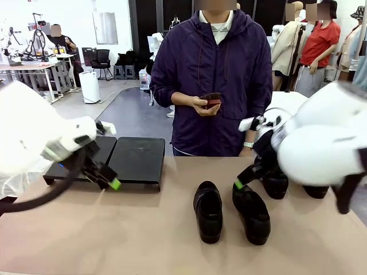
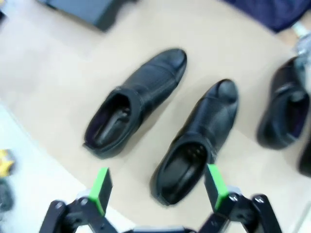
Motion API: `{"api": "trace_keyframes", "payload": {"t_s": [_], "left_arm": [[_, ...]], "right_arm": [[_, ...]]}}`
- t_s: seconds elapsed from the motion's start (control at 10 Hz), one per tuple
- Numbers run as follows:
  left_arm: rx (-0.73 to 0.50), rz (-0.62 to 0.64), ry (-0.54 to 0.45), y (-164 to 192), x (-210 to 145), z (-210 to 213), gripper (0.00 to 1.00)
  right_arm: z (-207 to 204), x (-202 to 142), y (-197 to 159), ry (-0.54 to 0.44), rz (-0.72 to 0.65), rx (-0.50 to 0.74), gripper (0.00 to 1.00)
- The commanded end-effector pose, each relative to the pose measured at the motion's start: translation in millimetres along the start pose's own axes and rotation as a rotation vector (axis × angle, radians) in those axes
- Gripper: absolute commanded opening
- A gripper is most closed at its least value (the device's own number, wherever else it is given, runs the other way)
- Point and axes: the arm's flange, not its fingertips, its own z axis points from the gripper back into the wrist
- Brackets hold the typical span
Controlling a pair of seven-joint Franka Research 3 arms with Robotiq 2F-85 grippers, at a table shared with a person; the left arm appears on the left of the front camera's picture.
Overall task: Organize the shoes by placing them on the stand.
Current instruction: Pick up one Shoe and place it in the middle of the table.
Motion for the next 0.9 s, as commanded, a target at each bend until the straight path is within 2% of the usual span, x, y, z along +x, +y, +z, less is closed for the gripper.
{"api": "trace_keyframes", "payload": {"t_s": [0.0,0.1,0.2,0.4,0.6,0.8], "left_arm": [[-0.071,0.006,-0.036,10.9,-19.5,84.6,1.00],[-0.153,-0.024,-0.041,11.2,-38.0,123.7,1.00],[-0.199,-0.032,-0.059,15.5,-57.6,161.0,1.00],[-0.198,0.033,-0.125,33.4,-102.2,210.1,1.00],[-0.208,0.143,-0.199,61.0,-143.7,234.8,1.00],[-0.249,0.219,-0.249,85.8,-172.0,234.6,1.00]], "right_arm": [[80.3,-14.1,-5.9,0.023,-0.032,0.082,1.00],[114.2,-27.8,-6.8,0.046,-0.035,0.080,1.00],[151.1,-48.3,-7.9,0.019,-0.041,0.096,1.00],[213.1,-101.4,-14.2,-0.062,-0.106,0.058,1.00],[244.8,-149.9,-17.7,-0.076,-0.189,-0.017,1.00],[261.9,-193.5,-25.8,-0.130,-0.248,-0.003,1.00]]}}
